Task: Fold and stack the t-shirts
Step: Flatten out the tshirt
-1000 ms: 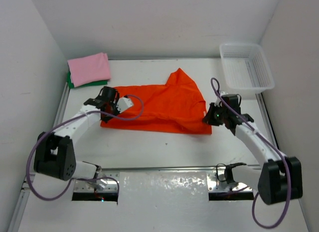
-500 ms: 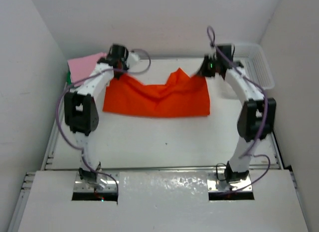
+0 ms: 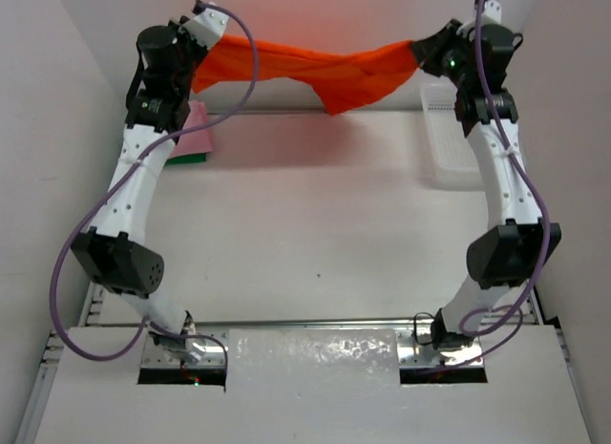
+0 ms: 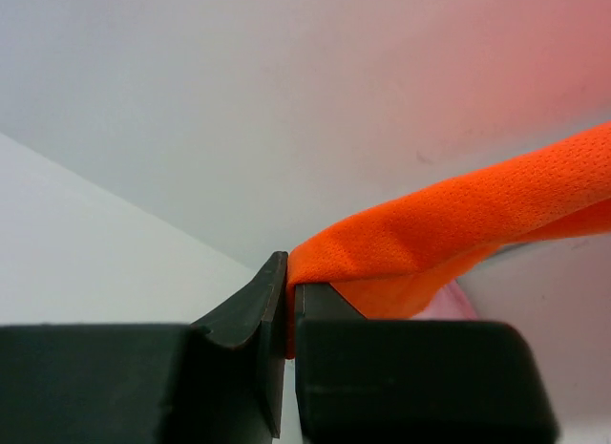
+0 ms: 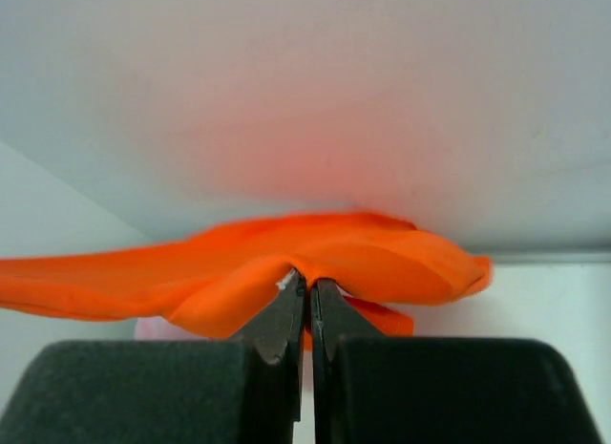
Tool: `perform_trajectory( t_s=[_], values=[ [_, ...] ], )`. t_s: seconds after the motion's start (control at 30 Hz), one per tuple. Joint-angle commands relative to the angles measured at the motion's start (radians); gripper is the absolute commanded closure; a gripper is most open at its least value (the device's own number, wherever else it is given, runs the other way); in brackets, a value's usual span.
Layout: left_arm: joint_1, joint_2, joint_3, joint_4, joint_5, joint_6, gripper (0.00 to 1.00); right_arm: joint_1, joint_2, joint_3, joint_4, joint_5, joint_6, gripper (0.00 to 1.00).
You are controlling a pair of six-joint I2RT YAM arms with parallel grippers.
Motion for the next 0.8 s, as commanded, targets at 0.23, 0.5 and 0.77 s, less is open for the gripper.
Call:
perform_trajectory(
  t_s=[0.23,0.5,0.77],
  values=[
    [-0.002,-0.242,-0.613,-0.019,0.044,0.100,1.00,0.010,-0.397,-0.839,0.166,-0.043,-0.066,1.00],
    [-0.004,-0.398,-1.064,-0.194,0.082,0.111,1.00,0.070,-0.793,-1.355,0.002,-0.005,-0.142,1.00],
    [-0.007,-0.452,-1.313,-0.257,0.139,0.097,1.00,0.102,-0.948,-1.685,-0.039,-0.040,-0.057,1.00]
  ],
)
